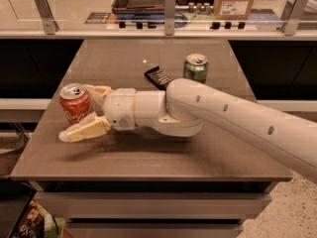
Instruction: Pick coke can
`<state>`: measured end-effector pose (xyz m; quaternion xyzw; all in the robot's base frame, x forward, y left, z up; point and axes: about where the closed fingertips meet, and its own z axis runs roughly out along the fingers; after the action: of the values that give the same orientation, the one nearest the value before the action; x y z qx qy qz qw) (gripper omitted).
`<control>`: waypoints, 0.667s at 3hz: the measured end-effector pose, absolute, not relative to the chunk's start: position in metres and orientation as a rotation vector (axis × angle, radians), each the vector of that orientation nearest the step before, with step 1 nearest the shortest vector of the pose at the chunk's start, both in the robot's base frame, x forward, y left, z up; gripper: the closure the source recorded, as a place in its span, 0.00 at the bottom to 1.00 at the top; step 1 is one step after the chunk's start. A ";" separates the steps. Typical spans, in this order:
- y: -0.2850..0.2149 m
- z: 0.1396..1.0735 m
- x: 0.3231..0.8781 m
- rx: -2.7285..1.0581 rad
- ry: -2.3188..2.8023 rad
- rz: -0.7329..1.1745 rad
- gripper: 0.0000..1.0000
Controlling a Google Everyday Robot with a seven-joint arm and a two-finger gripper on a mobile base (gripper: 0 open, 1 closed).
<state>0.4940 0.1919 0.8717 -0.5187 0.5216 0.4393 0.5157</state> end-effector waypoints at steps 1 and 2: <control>0.194 0.873 0.493 -1.249 1.250 1.057 0.41; 0.196 0.873 0.491 -1.252 1.247 1.059 0.64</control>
Offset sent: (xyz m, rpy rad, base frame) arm -0.0012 0.0017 0.0007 0.0002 -0.0010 0.0035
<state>0.4913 0.1957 0.8732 -0.5211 0.5189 0.4408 0.5146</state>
